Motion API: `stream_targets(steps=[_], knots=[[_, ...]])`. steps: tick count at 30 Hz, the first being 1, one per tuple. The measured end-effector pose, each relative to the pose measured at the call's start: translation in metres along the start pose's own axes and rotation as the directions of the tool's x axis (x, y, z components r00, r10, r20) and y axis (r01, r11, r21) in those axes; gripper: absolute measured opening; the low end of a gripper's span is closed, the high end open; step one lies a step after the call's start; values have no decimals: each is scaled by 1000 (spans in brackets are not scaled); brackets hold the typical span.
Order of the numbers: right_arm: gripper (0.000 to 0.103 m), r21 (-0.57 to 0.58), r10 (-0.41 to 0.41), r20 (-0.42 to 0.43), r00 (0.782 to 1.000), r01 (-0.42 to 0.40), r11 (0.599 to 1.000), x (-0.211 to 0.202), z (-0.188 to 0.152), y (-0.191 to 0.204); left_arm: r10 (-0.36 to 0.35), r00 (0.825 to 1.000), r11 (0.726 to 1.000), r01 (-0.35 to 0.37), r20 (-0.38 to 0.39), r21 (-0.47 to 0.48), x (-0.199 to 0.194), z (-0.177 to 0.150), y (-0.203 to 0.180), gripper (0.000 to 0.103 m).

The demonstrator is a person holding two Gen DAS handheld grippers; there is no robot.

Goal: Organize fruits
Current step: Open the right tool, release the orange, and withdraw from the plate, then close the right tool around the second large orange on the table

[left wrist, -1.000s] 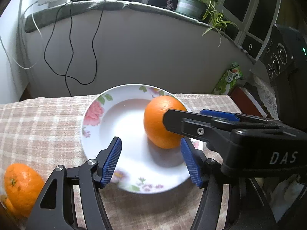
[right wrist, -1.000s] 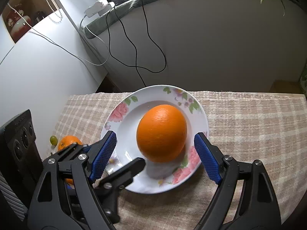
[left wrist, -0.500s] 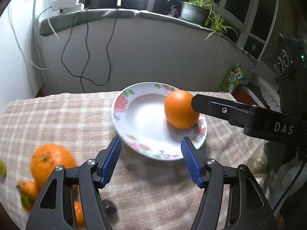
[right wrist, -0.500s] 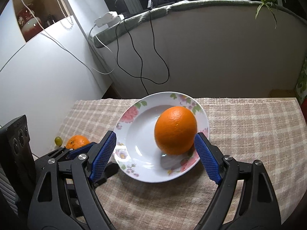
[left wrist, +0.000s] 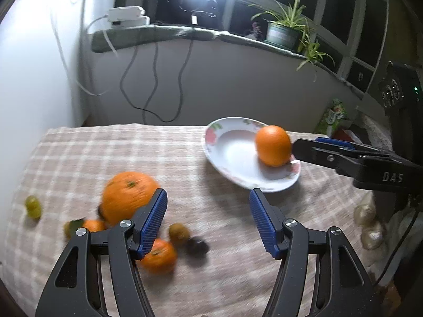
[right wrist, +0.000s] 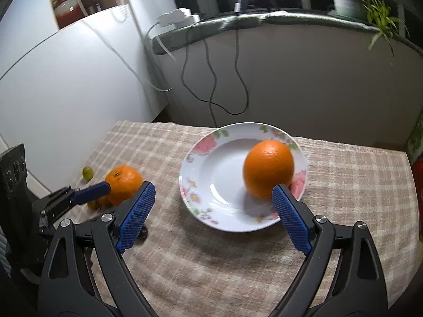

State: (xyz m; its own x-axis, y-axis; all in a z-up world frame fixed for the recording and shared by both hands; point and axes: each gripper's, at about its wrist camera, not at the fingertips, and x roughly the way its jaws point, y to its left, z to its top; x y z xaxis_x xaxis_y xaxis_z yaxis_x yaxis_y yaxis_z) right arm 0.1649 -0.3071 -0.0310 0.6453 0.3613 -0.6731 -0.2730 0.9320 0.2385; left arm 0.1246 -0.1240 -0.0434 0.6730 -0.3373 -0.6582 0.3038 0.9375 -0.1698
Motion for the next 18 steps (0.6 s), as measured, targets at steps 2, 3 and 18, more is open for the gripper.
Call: stream_targets(steps=[2, 3, 18], knots=[[92, -13, 15, -6, 1000, -15, 1000, -1, -1, 7, 12, 1000, 1000, -12, 3, -17, -5, -3, 9, 64], [92, -16, 28, -10, 1000, -28, 999, -1, -2, 11, 17, 1000, 999, -17, 2, -28, -8, -6, 16, 64], [92, 77, 264, -131, 956, -255, 964, 46, 5, 57, 39, 998, 993, -43, -43, -107, -3, -19, 69, 64]])
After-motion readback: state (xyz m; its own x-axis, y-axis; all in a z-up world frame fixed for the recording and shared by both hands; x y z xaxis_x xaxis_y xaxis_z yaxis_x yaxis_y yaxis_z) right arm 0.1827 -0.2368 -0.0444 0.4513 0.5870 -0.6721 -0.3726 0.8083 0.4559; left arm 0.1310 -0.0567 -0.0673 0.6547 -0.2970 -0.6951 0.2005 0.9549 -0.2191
